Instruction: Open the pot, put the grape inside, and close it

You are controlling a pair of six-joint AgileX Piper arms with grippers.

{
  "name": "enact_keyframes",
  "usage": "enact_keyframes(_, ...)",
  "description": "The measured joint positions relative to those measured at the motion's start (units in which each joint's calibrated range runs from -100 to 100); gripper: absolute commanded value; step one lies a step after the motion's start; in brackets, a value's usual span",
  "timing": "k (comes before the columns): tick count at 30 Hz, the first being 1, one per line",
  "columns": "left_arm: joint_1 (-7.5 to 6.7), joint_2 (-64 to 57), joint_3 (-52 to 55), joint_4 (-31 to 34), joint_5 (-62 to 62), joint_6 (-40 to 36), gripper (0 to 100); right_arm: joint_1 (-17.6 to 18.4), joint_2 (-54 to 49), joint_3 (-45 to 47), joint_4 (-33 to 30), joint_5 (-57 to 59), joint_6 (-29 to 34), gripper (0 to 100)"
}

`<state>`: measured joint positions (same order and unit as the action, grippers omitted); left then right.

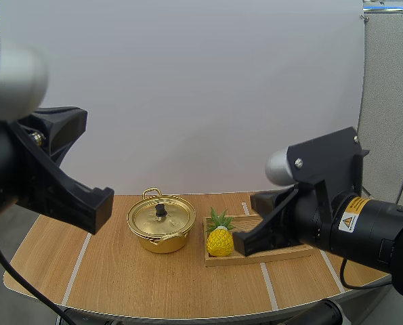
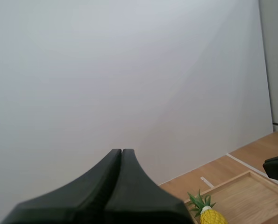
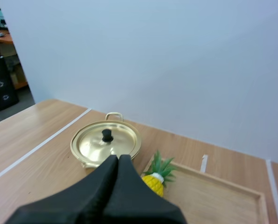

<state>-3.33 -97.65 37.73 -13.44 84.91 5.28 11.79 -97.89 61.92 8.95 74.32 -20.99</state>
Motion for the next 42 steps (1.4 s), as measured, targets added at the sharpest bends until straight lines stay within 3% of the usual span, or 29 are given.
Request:
enact_keyframes(5,0.0,-2.2,7.5,0.5,-6.3,-2.2,0,-4.0,-0.5,0.0,-1.4,-14.1,0.0,0)
enact_keyframes(11,0.46,-2.2,13.3,5.1,-14.3,-7.4,0,-6.8,-0.5,0.0,-1.7,-22.5,1.2,0)
enact_keyframes(17,2.57,-2.2,20.8,6.6,-30.4,-13.7,0,-8.1,-0.6,1.3,-1.7,-33.5,1.9,0)
enact_keyframes(24,3.0,-2.2,34.8,6.7,-50.0,-15.1,0,-8.3,-0.6,10.8,-4.2,-47.4,1.9,0)
enact_keyframes(29,3.0,-2.2,43.2,6.7,-54.9,-14.1,0,-8.3,-1.0,18.1,-5.5,-49.5,1.9,0)
enact_keyframes(36,3.0,-2.1,53.8,6.8,-73.5,-12.6,0,-8.3,-1.5,26.3,-5.9,-51.9,1.9,0)
enact_keyframes(42,3.0,-2.1,59.6,6.8,-81.9,-12.5,0,-8.8,-1.6,32.1,-6.0,-53.7,1.9,0)
